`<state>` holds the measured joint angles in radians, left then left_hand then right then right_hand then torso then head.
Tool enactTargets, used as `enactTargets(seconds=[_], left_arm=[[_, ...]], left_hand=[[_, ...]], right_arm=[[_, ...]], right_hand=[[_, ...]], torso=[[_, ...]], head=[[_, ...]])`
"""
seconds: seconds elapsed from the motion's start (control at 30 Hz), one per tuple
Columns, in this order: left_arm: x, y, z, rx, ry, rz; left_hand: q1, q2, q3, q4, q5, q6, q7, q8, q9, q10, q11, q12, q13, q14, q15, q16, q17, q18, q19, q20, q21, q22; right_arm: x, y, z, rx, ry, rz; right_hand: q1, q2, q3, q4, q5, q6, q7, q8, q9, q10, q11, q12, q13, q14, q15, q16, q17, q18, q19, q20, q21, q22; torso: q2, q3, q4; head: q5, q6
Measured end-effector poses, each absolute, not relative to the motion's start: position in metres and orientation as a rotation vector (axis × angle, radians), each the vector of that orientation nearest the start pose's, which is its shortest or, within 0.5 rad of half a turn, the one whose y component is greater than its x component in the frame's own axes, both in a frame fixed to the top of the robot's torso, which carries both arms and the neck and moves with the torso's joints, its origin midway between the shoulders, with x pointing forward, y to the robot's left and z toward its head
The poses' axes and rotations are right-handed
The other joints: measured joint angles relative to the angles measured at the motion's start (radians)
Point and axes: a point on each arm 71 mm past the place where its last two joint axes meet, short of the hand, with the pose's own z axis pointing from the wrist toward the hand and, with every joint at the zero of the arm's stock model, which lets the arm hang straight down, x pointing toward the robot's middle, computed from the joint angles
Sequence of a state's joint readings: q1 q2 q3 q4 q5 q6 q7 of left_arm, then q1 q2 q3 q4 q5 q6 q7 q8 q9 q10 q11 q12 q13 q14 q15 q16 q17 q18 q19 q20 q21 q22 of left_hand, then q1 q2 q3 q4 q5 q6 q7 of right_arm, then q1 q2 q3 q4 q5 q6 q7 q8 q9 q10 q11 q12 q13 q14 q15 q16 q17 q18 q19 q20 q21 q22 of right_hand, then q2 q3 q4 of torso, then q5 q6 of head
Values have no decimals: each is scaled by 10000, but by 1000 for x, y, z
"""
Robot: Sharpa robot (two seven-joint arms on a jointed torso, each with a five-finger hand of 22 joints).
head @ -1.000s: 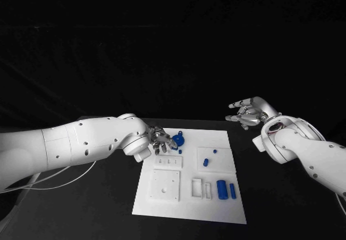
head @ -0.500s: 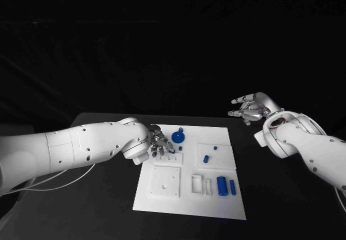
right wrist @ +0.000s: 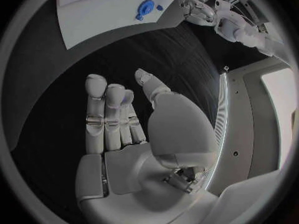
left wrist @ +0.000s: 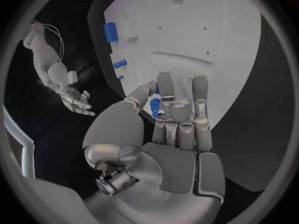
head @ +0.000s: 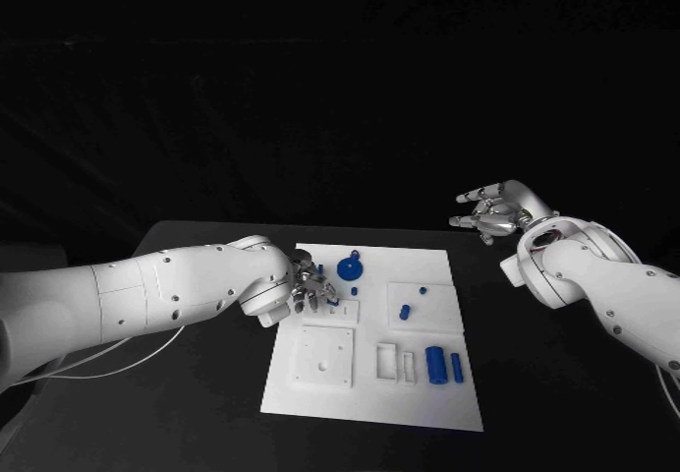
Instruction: Assemble the parts on the task board
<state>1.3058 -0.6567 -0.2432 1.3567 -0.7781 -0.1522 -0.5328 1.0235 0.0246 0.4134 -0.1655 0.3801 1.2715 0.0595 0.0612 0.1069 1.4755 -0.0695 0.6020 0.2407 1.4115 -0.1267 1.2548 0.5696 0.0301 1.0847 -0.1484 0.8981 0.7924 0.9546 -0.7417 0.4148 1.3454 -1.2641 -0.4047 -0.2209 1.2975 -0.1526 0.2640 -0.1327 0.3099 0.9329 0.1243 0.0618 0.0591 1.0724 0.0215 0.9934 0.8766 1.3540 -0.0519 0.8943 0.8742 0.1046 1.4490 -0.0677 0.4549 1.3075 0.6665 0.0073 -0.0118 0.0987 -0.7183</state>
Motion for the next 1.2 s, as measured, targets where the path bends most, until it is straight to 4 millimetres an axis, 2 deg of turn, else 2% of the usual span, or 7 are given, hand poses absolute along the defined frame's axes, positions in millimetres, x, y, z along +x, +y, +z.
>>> enactTargets(seconds=[0.83,1.2], left_arm=[[499,187,-257,-5271,23022,-3960],[499,187,-259,-5258,23083,-3909]], left_hand=[[-38,38,-17,-62,-17,0,0,0,0,-1,5,39,9,2,31,43,-9,1,0,0,0,50],[-36,35,-30,-76,-57,0,0,0,1,-12,16,38,7,14,43,41,-30,0,0,0,0,59]], right_arm=[[533,-244,-168,5094,15023,6789],[533,-244,-167,4986,15013,6742]], right_hand=[[-39,39,0,0,235,0,-2,0,0,0,0,0,-8,0,0,35,2,-42,-1,-1,56,-1],[-91,-14,0,1,310,57,-11,0,1,0,0,0,-24,0,0,34,2,-42,-1,-1,56,-1]], torso=[[1,-2,10],[-1,-1,8]], head=[[-25,-103],[28,-120]])
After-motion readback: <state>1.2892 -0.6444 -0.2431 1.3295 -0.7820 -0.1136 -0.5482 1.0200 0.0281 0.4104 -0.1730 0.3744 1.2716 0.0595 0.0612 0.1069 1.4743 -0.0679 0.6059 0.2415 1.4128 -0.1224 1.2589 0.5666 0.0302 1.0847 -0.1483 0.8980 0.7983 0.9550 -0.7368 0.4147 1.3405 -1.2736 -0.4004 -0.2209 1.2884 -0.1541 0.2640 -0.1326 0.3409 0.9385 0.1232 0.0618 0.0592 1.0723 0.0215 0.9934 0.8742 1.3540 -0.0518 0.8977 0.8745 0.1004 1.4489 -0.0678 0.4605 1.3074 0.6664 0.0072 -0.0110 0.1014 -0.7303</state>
